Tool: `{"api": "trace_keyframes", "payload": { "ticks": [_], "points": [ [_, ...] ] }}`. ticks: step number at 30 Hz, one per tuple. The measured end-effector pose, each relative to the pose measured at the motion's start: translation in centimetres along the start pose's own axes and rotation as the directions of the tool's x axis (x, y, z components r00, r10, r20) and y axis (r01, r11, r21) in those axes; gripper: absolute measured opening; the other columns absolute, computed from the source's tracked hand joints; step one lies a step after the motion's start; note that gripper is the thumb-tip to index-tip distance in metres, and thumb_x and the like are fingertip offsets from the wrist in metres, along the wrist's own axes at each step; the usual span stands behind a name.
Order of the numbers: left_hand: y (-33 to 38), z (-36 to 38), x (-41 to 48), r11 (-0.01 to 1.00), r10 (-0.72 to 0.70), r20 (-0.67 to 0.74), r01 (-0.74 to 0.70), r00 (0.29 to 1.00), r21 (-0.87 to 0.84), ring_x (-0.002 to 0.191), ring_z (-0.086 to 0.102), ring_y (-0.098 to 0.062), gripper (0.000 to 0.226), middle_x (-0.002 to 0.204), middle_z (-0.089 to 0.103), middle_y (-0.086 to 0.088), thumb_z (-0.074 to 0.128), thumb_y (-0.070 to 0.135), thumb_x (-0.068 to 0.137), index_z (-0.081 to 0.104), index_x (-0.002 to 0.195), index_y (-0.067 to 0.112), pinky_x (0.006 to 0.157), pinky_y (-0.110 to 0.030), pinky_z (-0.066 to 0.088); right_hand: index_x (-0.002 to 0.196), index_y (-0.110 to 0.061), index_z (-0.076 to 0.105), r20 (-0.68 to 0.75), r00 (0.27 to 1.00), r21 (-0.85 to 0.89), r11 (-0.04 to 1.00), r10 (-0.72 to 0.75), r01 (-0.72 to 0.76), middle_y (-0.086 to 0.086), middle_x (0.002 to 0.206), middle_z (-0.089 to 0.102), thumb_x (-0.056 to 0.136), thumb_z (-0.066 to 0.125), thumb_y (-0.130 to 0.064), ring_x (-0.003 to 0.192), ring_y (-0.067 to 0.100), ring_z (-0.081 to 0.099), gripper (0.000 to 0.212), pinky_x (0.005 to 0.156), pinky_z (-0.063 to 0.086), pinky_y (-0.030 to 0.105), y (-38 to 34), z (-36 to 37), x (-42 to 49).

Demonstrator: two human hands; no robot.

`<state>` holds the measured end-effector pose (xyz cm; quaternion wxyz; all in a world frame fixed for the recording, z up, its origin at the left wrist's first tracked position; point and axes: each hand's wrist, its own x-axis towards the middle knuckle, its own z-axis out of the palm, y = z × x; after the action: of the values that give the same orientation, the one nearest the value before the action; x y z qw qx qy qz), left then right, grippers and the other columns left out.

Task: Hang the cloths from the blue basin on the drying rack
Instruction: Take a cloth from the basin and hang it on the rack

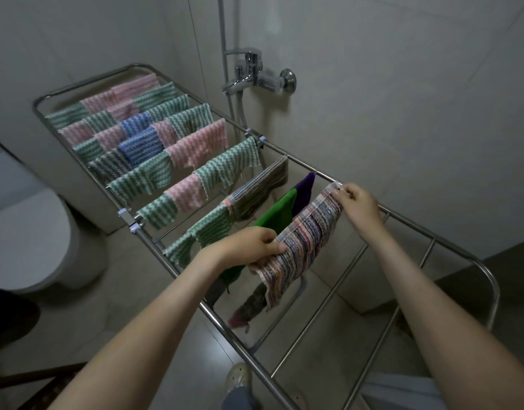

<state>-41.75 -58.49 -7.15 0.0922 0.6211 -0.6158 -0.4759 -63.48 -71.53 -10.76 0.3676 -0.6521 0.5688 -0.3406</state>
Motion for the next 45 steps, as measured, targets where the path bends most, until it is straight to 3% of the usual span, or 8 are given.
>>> {"api": "trace_keyframes", "payload": {
  "ticks": [9,13,18,24,29,33,40,45],
  "points": [
    [-2.5,-0.4,3.0,0.915,-0.127,-0.152,0.174,0.980,0.364,0.081,0.057,-0.021,0.027,0.094,0.059,-0.007,0.042,0.034,0.100,0.056,0.096,0.011,0.069,-0.033,0.045,0.093,-0.021,0.057,0.105,0.991,-0.016,0.996,0.087,-0.085,-0.008,0.081,0.059,0.089,0.062,-0.021,0.078,0.017,0.060,0.006,0.077,0.050,0.037,1.3,3.0,1.7],
    [-3.6,0.1,4.2,0.866,-0.176,-0.252,0.271,0.952,0.421,0.092,0.061,-0.031,0.029,0.103,0.062,-0.014,0.043,0.028,0.100,0.057,0.109,0.005,0.072,-0.036,0.049,0.127,-0.013,0.044,0.347,0.926,-0.124,0.986,0.147,-0.110,-0.002,0.108,0.056,0.086,0.061,-0.005,0.101,0.017,0.058,0.044,0.092,0.049,0.036,1.9,4.7,1.4],
    [-4.3,1.0,5.6,0.842,-0.207,-0.259,0.307,0.943,0.444,0.095,0.062,-0.034,0.028,0.107,0.061,-0.017,0.042,0.024,0.100,0.056,0.113,0.002,0.066,-0.036,0.044,0.133,-0.014,0.039,0.353,0.929,-0.183,0.982,0.107,-0.044,0.002,0.121,0.049,0.085,0.062,0.000,0.112,0.016,0.053,0.056,0.095,0.047,0.033,2.8,5.4,1.5],
    [-4.4,2.2,6.6,0.809,-0.331,0.016,0.275,0.944,0.519,0.093,0.061,-0.027,0.031,0.110,0.063,-0.013,0.043,0.018,0.099,0.053,0.122,-0.001,0.067,-0.031,0.043,0.150,-0.028,0.001,0.509,0.855,-0.383,0.916,0.100,0.121,0.008,0.148,0.038,0.085,0.062,-0.007,0.136,0.024,0.037,0.091,0.115,0.018,0.053,4.6,6.7,1.4],
    [-4.0,2.7,6.2,0.941,-0.321,0.288,0.269,0.902,0.205,0.136,0.037,-0.025,0.063,0.150,0.035,-0.007,0.036,0.049,0.099,0.022,0.149,0.013,0.107,-0.036,0.032,0.130,-0.027,0.048,0.557,0.826,-0.559,0.775,0.087,0.295,0.007,0.121,0.060,0.095,0.047,-0.037,0.124,0.029,0.043,0.037,0.108,0.023,0.039,5.5,7.2,1.5],
    [-3.2,3.3,5.4,0.913,-0.320,0.581,0.407,0.749,-0.021,0.120,0.048,-0.019,0.054,0.137,0.049,-0.006,0.044,0.043,0.097,0.038,0.140,0.010,0.097,-0.030,0.043,0.108,-0.027,0.063,0.608,0.787,-0.608,0.698,0.104,0.378,0.007,0.110,0.060,0.098,0.037,-0.042,0.119,0.027,0.041,0.031,0.108,0.016,0.040,5.2,7.0,1.4],
    [-3.0,2.9,4.8,0.957,-0.277,0.293,0.235,0.915,0.169,0.110,0.057,-0.021,0.041,0.124,0.057,-0.007,0.042,0.032,0.100,0.048,0.133,0.009,0.092,-0.033,0.050,0.103,-0.019,0.065,0.574,0.817,-0.501,0.765,-0.058,0.405,0.000,0.106,0.062,0.096,0.047,-0.035,0.110,0.021,0.047,0.025,0.099,0.026,0.036,2.4,6.6,-0.4],
    [-2.8,2.4,3.1,0.957,-0.198,-0.099,0.214,0.975,0.198,0.108,0.056,-0.022,0.036,0.122,0.060,-0.007,0.043,0.034,0.099,0.055,0.125,0.013,0.085,-0.028,0.042,0.105,-0.020,0.065,0.607,0.773,-0.372,0.795,-0.182,0.479,-0.002,0.108,0.062,0.096,0.048,-0.035,0.109,0.018,0.047,0.023,0.094,0.029,0.032,-0.8,7.1,-2.1]
  ]
}}
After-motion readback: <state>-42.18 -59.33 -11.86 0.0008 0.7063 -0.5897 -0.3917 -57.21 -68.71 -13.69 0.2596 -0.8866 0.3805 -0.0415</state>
